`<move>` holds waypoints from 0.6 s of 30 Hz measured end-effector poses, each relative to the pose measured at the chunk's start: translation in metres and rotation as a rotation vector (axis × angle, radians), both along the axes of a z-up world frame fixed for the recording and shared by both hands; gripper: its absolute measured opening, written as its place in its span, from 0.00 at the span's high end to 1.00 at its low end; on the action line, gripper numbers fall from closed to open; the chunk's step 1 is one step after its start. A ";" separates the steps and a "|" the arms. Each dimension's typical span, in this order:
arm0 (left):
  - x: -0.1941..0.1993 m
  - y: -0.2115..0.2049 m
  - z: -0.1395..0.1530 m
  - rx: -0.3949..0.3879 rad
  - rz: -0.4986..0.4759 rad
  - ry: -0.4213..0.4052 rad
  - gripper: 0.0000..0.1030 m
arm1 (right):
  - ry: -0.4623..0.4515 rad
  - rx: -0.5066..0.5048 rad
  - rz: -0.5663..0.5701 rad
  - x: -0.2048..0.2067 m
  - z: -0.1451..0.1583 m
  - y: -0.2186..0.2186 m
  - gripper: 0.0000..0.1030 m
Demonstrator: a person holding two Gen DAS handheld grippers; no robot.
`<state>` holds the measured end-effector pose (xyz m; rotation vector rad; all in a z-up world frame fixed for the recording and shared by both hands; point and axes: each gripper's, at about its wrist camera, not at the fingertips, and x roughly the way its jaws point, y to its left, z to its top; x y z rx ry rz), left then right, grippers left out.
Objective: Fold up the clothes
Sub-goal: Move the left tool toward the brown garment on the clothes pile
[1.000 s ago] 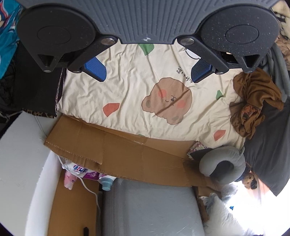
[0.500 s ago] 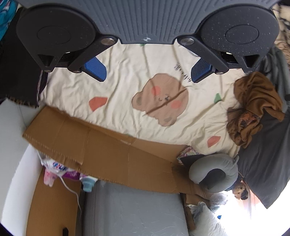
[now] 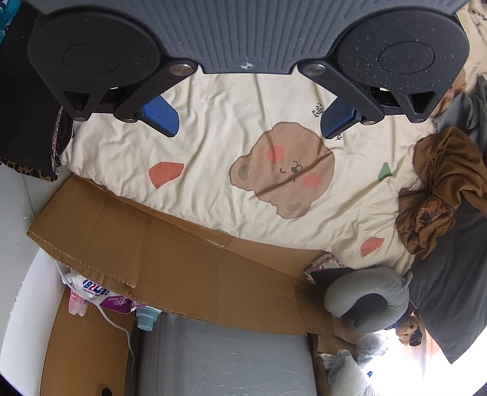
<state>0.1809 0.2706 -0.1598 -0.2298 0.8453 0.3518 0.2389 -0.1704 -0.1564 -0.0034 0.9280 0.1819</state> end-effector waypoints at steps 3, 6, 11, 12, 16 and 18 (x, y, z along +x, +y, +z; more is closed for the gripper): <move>0.003 0.002 -0.007 0.021 0.009 -0.034 0.10 | -0.019 0.012 0.015 -0.002 -0.012 0.004 0.01; 0.007 0.007 -0.019 0.041 0.024 -0.042 0.12 | -0.038 0.011 0.032 -0.004 -0.024 0.009 0.01; 0.007 0.019 -0.049 0.037 0.079 -0.031 0.20 | -0.024 0.035 0.035 -0.007 -0.050 0.011 0.01; 0.006 0.021 -0.055 0.035 0.083 -0.026 0.20 | -0.024 0.043 0.036 -0.008 -0.055 0.010 0.01; -0.001 0.023 -0.083 0.011 0.094 0.004 0.20 | -0.014 0.075 0.030 -0.012 -0.072 0.009 0.01; -0.006 0.022 -0.097 -0.012 0.102 0.011 0.20 | -0.011 0.084 0.029 -0.014 -0.079 0.009 0.01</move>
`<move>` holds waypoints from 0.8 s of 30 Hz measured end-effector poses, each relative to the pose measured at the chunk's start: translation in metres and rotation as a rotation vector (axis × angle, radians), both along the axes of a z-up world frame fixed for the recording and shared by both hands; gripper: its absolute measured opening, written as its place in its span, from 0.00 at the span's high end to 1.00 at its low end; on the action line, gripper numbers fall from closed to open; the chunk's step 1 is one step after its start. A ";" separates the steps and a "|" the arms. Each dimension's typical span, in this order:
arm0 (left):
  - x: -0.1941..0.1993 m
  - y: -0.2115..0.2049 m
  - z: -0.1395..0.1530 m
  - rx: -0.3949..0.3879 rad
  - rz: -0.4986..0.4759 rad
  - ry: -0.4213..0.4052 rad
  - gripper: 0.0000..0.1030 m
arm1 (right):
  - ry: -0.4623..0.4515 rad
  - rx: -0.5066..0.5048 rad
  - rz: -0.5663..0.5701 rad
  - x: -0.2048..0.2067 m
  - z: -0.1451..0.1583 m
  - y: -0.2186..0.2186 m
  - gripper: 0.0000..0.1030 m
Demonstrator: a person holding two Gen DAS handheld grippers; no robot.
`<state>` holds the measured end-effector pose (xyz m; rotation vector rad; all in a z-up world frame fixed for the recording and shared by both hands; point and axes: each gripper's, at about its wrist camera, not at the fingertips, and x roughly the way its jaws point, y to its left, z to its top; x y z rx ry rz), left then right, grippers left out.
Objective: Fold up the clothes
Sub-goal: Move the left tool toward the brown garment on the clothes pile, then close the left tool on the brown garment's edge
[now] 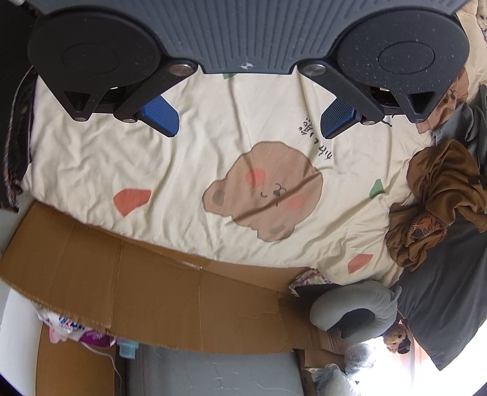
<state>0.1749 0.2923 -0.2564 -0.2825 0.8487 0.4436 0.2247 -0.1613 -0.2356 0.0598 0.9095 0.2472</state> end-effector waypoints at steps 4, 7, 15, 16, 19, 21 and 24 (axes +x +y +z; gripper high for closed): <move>-0.006 -0.012 -0.020 -0.031 -0.006 -0.009 0.21 | 0.013 0.005 0.013 -0.003 -0.012 0.004 0.01; -0.002 -0.026 -0.029 -0.021 -0.040 -0.026 0.26 | 0.015 -0.001 0.018 -0.005 -0.016 0.006 0.01; 0.035 -0.055 -0.053 -0.006 -0.178 -0.059 0.44 | 0.011 0.005 0.001 -0.008 -0.027 0.004 0.01; 0.041 -0.058 -0.058 -0.001 -0.193 -0.058 0.45 | 0.012 0.006 0.002 -0.009 -0.029 0.004 0.01; 0.055 -0.059 -0.074 -0.004 -0.198 -0.037 0.52 | 0.016 0.007 0.011 -0.011 -0.034 0.007 0.01; 0.060 -0.057 -0.081 -0.001 -0.187 -0.027 0.52 | 0.018 0.007 0.015 -0.012 -0.036 0.008 0.01; 0.066 -0.054 -0.089 0.009 -0.173 -0.018 0.53 | 0.019 0.008 0.019 -0.013 -0.037 0.009 0.01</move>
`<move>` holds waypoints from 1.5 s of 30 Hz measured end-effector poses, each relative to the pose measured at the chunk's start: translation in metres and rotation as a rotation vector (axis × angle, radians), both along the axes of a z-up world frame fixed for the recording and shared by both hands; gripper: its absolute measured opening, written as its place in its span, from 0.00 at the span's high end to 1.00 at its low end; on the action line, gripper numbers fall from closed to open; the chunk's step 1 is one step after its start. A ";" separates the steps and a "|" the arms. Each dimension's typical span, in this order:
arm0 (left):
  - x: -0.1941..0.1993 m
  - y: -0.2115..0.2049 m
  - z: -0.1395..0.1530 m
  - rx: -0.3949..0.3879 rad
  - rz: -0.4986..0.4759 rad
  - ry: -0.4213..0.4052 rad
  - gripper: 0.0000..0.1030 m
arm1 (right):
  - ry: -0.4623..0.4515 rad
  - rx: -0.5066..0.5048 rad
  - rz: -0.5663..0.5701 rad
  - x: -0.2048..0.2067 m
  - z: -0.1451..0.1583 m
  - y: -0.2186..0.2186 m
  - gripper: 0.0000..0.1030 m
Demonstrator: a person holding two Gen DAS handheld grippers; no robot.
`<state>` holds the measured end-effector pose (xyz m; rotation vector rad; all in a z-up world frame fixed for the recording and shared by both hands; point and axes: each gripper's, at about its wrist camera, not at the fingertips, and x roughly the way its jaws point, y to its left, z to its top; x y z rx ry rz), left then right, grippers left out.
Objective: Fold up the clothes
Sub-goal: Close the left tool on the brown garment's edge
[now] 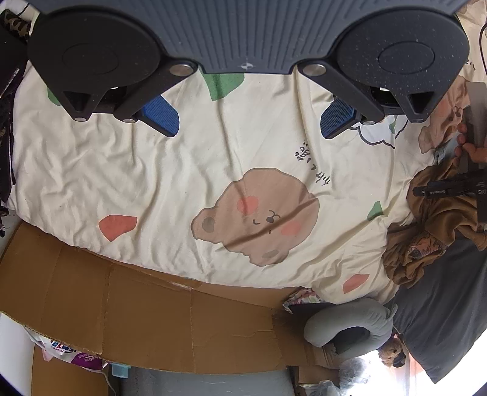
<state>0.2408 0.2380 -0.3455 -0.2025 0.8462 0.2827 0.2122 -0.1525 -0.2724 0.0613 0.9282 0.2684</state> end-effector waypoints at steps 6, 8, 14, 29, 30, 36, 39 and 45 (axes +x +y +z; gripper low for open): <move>0.007 0.002 -0.013 0.008 0.004 0.025 0.53 | 0.011 0.002 0.005 0.000 -0.005 0.002 0.01; 0.008 0.000 -0.018 0.027 -0.005 0.051 0.52 | 0.017 0.002 0.009 0.000 -0.007 0.003 0.01; 0.004 0.003 -0.020 0.045 0.019 0.071 0.68 | 0.040 0.002 0.018 -0.004 -0.014 0.007 0.02; -0.006 0.001 -0.001 -0.011 -0.036 0.025 0.97 | 0.082 0.119 -0.044 -0.006 -0.024 -0.009 0.02; -0.007 -0.002 0.002 -0.011 -0.046 0.018 0.97 | 0.084 0.122 -0.049 -0.007 -0.024 -0.011 0.02; -0.013 -0.015 0.022 -0.056 -0.058 -0.036 0.97 | 0.092 0.125 -0.052 -0.007 -0.025 -0.016 0.02; -0.016 -0.019 0.033 -0.067 -0.062 -0.062 0.98 | 0.080 0.113 -0.041 -0.006 -0.021 -0.019 0.02; -0.021 -0.026 0.050 -0.080 -0.096 -0.091 0.98 | 0.095 0.146 -0.070 -0.005 -0.025 -0.025 0.02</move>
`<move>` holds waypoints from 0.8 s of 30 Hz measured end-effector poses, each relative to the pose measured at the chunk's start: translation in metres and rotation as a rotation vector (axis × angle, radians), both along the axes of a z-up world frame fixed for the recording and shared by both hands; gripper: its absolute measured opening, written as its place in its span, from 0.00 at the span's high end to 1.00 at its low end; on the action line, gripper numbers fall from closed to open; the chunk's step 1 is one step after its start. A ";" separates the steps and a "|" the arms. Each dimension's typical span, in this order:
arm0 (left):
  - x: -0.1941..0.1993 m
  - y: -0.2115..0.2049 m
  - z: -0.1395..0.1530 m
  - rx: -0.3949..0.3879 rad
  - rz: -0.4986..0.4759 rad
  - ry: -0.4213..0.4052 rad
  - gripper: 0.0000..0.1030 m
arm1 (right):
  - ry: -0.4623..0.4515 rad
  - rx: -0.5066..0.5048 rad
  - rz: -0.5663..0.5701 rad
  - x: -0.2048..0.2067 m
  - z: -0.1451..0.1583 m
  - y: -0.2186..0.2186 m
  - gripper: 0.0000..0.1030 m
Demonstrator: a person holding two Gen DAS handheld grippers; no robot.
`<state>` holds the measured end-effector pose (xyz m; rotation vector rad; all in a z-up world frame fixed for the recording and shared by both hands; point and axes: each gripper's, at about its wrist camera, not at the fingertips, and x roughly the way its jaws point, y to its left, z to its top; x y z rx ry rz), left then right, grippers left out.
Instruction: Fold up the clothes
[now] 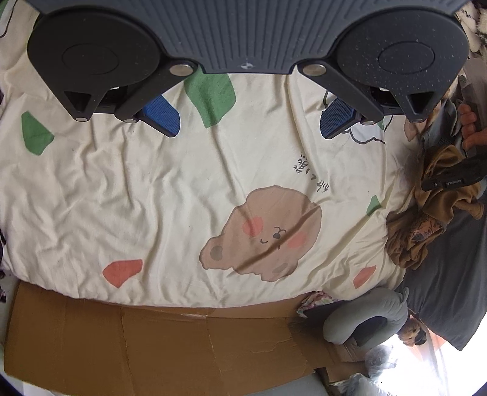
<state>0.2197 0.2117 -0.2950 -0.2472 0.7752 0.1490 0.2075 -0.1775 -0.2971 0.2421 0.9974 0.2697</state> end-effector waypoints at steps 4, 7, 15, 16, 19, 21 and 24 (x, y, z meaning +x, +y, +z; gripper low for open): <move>-0.002 -0.007 0.008 -0.008 -0.030 -0.013 0.98 | 0.010 0.015 -0.002 -0.001 -0.004 0.001 0.02; -0.004 -0.017 0.011 -0.027 -0.058 -0.018 0.98 | 0.009 0.024 0.000 0.000 -0.004 0.003 0.02; -0.013 -0.061 0.008 -0.117 -0.154 0.004 0.98 | 0.006 0.089 -0.020 0.004 -0.001 -0.005 0.02; -0.016 -0.066 0.007 -0.133 -0.164 0.009 0.98 | 0.007 0.100 -0.019 0.004 -0.001 -0.006 0.03; -0.023 -0.082 0.005 -0.178 -0.199 0.020 0.98 | 0.016 0.133 -0.016 0.003 -0.003 -0.007 0.06; -0.027 -0.092 0.004 -0.198 -0.232 0.026 0.98 | 0.028 0.153 -0.018 0.003 -0.004 -0.007 0.07; -0.033 -0.109 0.004 -0.228 -0.284 0.037 0.98 | 0.046 0.186 -0.021 0.004 -0.005 -0.007 0.08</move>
